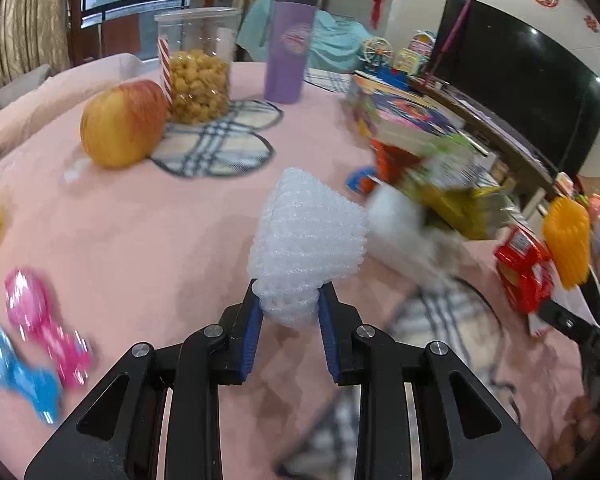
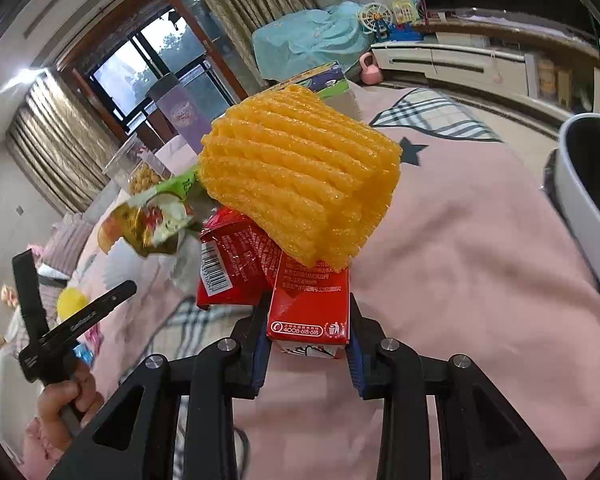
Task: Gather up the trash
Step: 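Grasp the white milk carton with the right tool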
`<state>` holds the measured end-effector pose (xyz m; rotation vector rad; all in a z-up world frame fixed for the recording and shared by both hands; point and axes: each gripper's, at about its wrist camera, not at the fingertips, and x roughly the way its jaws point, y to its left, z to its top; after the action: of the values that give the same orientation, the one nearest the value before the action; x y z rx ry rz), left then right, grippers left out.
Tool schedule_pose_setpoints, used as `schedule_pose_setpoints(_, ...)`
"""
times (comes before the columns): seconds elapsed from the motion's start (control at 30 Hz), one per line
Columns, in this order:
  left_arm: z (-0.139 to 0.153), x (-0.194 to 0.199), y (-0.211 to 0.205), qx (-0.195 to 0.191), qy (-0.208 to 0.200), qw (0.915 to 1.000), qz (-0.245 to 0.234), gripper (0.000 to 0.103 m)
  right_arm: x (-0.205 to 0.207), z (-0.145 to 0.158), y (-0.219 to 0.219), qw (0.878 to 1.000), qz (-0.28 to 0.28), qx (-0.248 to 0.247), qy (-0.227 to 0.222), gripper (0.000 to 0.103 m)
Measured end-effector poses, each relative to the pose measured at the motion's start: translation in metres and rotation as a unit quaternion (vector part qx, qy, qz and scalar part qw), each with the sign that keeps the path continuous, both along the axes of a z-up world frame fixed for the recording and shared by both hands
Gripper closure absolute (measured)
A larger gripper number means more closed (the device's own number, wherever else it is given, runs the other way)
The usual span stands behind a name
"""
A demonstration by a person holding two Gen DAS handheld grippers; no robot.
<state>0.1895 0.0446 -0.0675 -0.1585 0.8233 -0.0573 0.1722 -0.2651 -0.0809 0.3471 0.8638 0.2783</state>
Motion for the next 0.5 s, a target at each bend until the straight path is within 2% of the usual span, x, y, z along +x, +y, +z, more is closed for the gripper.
schedule_pose_setpoints(0.13, 0.002, -0.026, -0.015, -0.013, 0.001, 0.9998, -0.015, 0.078, -0.008, 0.002, -0.008, 1.0, 0.007, -0.005, 0.006, 0.07)
schedule_pose_setpoints(0.2, 0.004, -0.036, -0.021, -0.017, -0.001, 0.9997, -0.02, 0.078, -0.01, 0.005, -0.011, 1.0, 0.008, -0.004, 0.007, 0.065)
schedule_pose_setpoints(0.23, 0.005, -0.04, -0.023, -0.02, -0.001, 0.9995, -0.023, 0.078, -0.012, 0.006, -0.013, 1.0, 0.008, 0.001, 0.006, 0.06)
schedule_pose_setpoints(0.3, 0.006, -0.048, -0.029, -0.021, -0.003, 0.9994, -0.029, 0.078, -0.016, 0.01, -0.015, 1.0, 0.005, 0.007, -0.002, 0.041)
schedule_pose_setpoints(0.37, 0.007, -0.053, -0.034, -0.022, -0.002, 0.9991, -0.036, 0.078, -0.02, 0.013, -0.016, 1.0, 0.003, 0.007, -0.01, 0.032)
schedule_pose_setpoints(0.5, 0.009, -0.06, -0.044, -0.022, -0.003, 0.9985, -0.049, 0.078, -0.023, 0.011, -0.023, 1.0, -0.006, 0.014, -0.01, 0.032)
